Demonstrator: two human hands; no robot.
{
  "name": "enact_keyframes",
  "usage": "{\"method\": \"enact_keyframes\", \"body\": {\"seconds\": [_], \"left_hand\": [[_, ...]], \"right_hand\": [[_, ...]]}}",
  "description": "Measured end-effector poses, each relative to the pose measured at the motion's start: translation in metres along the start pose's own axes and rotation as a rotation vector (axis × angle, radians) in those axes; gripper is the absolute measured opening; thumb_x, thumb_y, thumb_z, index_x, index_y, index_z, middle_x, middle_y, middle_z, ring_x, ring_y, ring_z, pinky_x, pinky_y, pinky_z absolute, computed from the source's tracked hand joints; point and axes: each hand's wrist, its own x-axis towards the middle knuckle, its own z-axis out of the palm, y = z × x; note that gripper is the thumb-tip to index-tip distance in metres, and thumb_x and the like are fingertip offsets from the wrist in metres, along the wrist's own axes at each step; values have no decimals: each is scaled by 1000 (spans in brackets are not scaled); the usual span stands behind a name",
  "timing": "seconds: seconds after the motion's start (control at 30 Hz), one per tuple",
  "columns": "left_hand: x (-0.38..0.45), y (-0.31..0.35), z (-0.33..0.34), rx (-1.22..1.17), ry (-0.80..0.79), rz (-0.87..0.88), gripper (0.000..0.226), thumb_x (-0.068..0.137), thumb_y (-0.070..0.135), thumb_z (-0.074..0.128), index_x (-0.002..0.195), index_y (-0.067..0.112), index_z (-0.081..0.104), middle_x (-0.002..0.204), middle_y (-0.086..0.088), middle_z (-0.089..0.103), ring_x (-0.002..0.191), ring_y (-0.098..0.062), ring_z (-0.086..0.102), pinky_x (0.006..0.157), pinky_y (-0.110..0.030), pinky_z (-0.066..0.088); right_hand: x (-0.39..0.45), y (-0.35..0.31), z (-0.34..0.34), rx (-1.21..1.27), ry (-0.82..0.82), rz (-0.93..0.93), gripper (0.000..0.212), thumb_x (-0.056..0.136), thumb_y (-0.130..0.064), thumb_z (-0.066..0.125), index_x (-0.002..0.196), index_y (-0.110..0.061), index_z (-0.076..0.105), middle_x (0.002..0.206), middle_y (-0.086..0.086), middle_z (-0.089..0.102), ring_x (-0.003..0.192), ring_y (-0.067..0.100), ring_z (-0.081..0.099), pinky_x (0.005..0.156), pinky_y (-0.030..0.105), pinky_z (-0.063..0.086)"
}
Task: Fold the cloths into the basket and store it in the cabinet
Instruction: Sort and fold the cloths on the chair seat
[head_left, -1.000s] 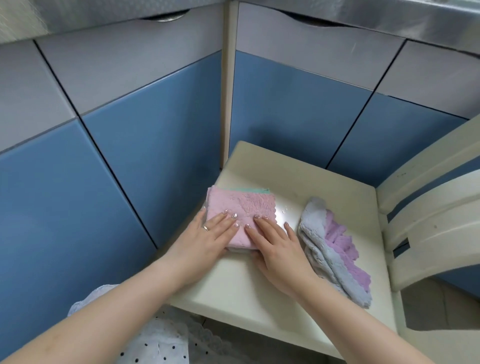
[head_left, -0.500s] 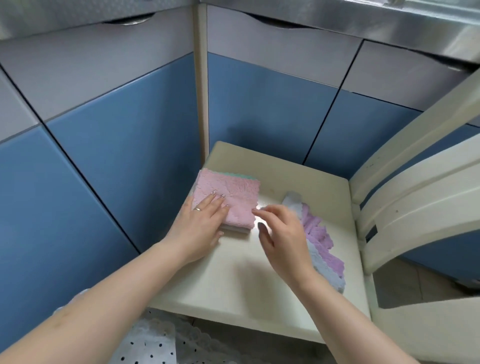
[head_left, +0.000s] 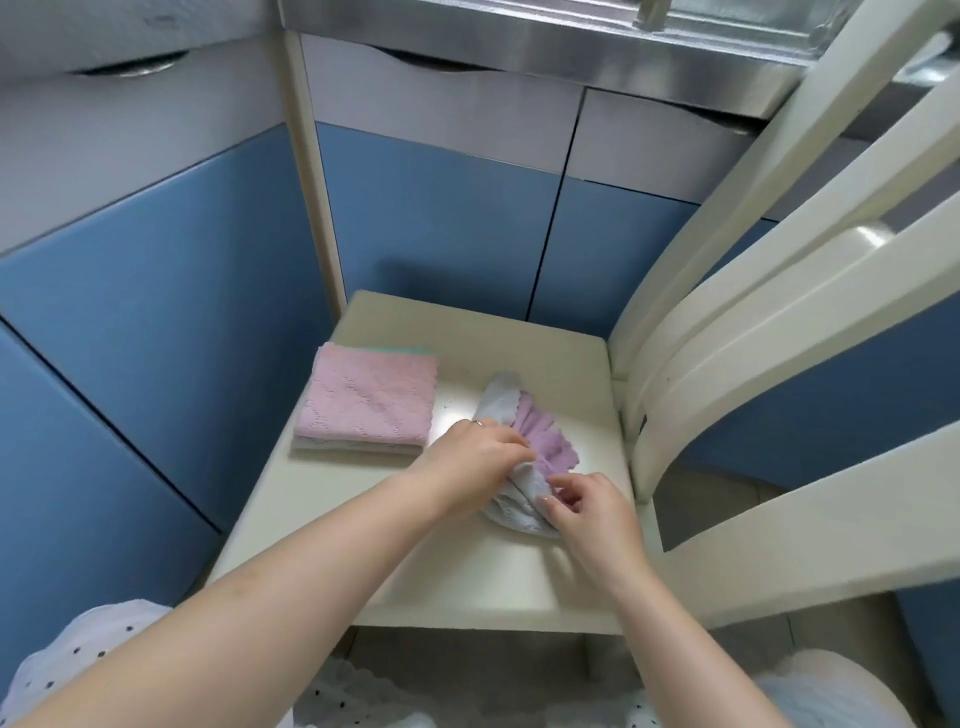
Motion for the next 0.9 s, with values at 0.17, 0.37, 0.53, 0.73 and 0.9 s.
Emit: {"method": "enact_keyframes", "body": {"seconds": [0.17,0.37,0.53,0.73,0.9], "left_hand": [[-6,7,-4,126,-28,-50,26,90,24,48,112,23,61,113,1,61,104,-26,52,80,-34,40],[-9,18,-43,-263,163,-161,24,83,30,65,81,10,52,86,-3,54,92,-26,49,74,-34,35],[1,21,-110,-576,374,-248,25,80,24,70,80,5,54,83,-8,60,80,-22,53,70,-33,40],[0,7,-179,-734,421,-204,23,80,21,72,75,10,52,70,2,54,64,-9,47,59,-22,37],[-7,-12,-206,-574,351,-217,15,80,27,73,77,22,59,69,8,57,60,-5,50,58,-19,40]], "right_hand": [[0,-8,-12,63,75,-114,15,85,-31,62,76,-29,50,73,-15,55,77,13,56,63,26,41],[3,-55,-68,145,252,-387,5,90,-16,56,87,-19,52,74,-6,61,69,19,58,64,39,48],[19,-103,-133,111,446,-545,5,88,-5,57,90,-9,60,81,2,65,76,26,58,71,42,48],[31,-130,-187,70,642,-581,12,91,-7,53,99,-10,62,89,3,69,84,24,63,70,31,44],[47,-136,-213,-49,630,-591,24,91,-4,50,105,-12,68,103,3,70,96,23,63,80,29,46]]}}
